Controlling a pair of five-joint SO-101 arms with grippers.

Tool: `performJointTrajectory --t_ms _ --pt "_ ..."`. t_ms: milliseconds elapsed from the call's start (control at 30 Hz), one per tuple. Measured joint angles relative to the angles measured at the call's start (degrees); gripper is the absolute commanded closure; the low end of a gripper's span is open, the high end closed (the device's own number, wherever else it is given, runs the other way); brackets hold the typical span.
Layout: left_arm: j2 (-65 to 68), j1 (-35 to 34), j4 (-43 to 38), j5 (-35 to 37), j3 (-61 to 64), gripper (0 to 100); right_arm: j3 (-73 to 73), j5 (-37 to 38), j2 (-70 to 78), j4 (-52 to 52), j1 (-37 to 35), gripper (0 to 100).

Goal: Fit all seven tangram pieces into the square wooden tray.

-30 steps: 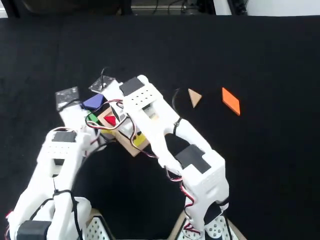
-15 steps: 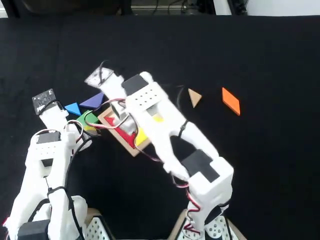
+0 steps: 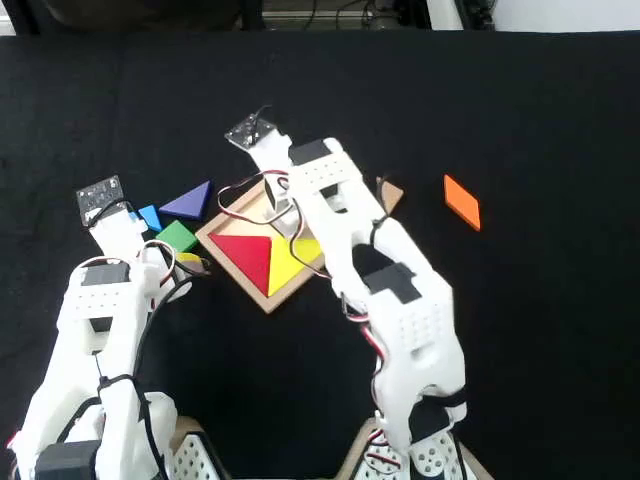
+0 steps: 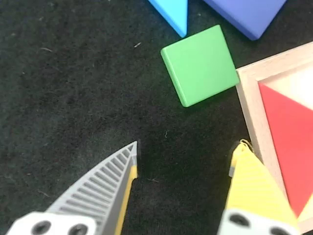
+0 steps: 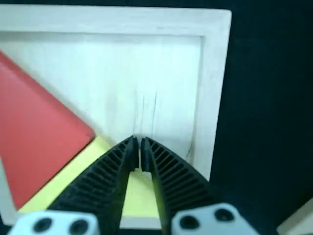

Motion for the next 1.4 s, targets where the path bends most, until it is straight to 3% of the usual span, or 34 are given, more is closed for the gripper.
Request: performJointTrajectory --t_ms 433,1100,1400 --pt "0.00 0.00 0.00 0.00 0.00 69 -12.13 0.26 5.19 13.80 -1.32 98.8" --pt "0.00 0.00 0.00 0.00 0.00 69 -17.32 -1.14 9.14 10.55 -5.45 98.8" --pt "0.00 0.00 0.00 0.00 0.00 69 -17.85 -1.41 9.32 16.88 -5.89 98.8"
